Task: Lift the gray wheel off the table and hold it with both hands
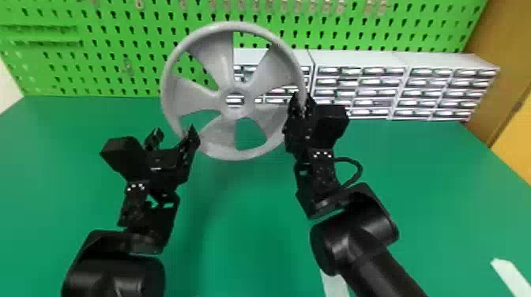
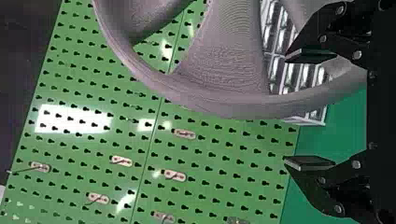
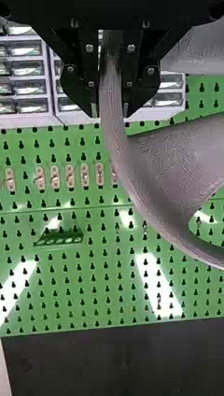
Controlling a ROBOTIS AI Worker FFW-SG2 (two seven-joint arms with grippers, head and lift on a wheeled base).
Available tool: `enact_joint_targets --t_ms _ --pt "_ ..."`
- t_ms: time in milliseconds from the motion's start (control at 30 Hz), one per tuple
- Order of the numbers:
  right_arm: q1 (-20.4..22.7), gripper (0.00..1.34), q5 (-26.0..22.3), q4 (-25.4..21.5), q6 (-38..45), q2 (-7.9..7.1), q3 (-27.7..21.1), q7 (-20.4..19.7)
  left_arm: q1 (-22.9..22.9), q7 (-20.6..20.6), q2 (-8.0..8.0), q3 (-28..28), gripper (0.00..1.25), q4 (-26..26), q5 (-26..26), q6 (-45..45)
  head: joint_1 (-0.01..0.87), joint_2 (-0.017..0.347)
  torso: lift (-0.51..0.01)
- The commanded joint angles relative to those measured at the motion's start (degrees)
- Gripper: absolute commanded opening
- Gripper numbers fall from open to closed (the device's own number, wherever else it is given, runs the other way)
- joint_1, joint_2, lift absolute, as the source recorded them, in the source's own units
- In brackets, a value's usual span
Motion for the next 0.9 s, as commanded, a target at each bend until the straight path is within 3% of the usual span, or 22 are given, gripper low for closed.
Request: enact_joint_targets --t_ms 0,300,500,600,867 --pt "0.11 0.21 -0.15 -0.01 0.18 -0.09 0.48 0.0 -0.43 0.01 0.0 0.23 0.77 0.1 -0.14 -0.15 0.711 0.015 -0.098" --pt "-0.06 0.21 -0.32 -0.01 0.26 -0.18 0.39 0.0 -0.34 0.01 0.0 0.23 0.67 0.54 0.3 -0.24 0.711 0.015 -0.098" --pt "-0.15 0.21 -0.41 -0.01 0.0 -0.18 0.22 0.0 -0.17 0.18 0.0 0.14 0.5 0.8 1.62 -0.24 0.711 0.015 -0.098" --pt "-0.15 0.21 -0.41 -0.18 -0.18 -0.18 0.22 0.0 -0.17 2.2 0.0 -0.73 0.39 0.8 2.23 -0.15 0.711 0.015 -0.098" --pt "0.11 0.21 -0.41 -0.36 -0.26 -0.27 0.57 0.0 -0.52 4.93 0.0 -1.17 0.3 0.8 2.85 -0.15 0.711 0.015 -0.098"
